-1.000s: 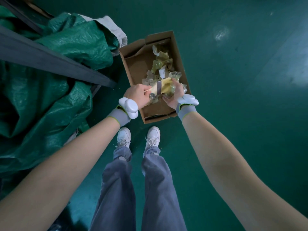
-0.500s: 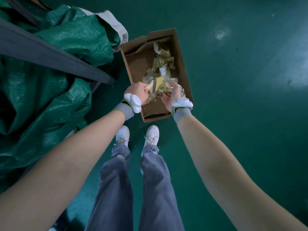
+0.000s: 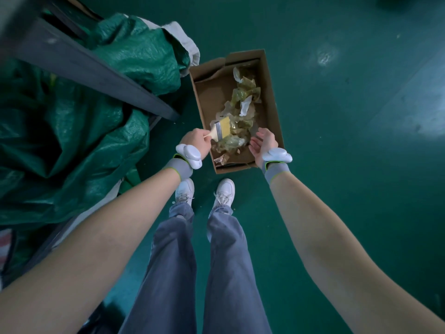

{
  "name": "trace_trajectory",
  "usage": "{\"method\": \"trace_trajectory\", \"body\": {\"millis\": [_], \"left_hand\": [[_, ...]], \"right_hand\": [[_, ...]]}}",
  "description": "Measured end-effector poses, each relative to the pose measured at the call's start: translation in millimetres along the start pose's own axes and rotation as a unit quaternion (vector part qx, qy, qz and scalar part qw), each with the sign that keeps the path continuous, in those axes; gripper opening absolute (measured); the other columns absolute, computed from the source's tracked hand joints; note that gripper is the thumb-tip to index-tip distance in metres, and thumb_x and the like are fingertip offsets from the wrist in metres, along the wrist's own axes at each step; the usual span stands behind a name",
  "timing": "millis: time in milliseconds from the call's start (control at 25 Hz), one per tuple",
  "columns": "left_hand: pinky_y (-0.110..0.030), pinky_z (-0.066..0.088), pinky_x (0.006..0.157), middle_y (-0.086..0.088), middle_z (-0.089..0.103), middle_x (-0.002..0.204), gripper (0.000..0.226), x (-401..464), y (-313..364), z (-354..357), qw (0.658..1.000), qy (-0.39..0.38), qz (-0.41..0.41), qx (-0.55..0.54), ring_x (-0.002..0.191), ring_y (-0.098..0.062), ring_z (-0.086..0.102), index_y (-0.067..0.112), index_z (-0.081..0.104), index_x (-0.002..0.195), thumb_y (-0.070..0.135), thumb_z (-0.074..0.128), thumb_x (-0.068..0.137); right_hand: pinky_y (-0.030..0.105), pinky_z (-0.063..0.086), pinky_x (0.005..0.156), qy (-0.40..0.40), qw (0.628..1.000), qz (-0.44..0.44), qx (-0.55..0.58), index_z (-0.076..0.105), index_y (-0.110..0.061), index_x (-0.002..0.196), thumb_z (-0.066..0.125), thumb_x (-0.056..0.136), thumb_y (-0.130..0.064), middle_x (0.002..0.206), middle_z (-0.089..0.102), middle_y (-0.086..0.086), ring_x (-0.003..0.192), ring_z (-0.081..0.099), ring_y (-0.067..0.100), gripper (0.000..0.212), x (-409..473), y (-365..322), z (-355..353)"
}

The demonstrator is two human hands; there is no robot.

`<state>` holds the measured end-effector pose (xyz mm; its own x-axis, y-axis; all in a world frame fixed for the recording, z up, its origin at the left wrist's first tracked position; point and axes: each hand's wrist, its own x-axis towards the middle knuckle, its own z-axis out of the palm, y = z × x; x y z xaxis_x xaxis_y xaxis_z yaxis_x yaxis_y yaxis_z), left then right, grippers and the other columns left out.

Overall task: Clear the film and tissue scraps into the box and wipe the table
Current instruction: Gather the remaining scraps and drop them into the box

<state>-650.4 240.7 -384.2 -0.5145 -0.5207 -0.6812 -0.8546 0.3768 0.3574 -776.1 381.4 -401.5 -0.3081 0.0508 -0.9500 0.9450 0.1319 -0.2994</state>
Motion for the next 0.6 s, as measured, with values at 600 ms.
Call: {"method": "trace_trajectory", "body": {"millis": [600], "left_hand": [[-0.032, 0.02, 0.047, -0.003, 0.032, 0.052, 0.048, -239.7, -2.1, -111.1, 0.967, 0.087, -0.134, -0.2, 0.051, -0.023, 0.031, 0.014, 0.028, 0.053, 0.031, 0.049, 0.093]], "right_hand": [[0.023, 0.05, 0.054, -0.036, 0.988, -0.024, -0.149, 0.058, -0.005, 0.078, 0.054, 0.093, -0.008, 0.075, 0.063, 0.01, 0.062, 0.058, 0.017, 0.017, -212.5, 5.5, -22.0]]}}
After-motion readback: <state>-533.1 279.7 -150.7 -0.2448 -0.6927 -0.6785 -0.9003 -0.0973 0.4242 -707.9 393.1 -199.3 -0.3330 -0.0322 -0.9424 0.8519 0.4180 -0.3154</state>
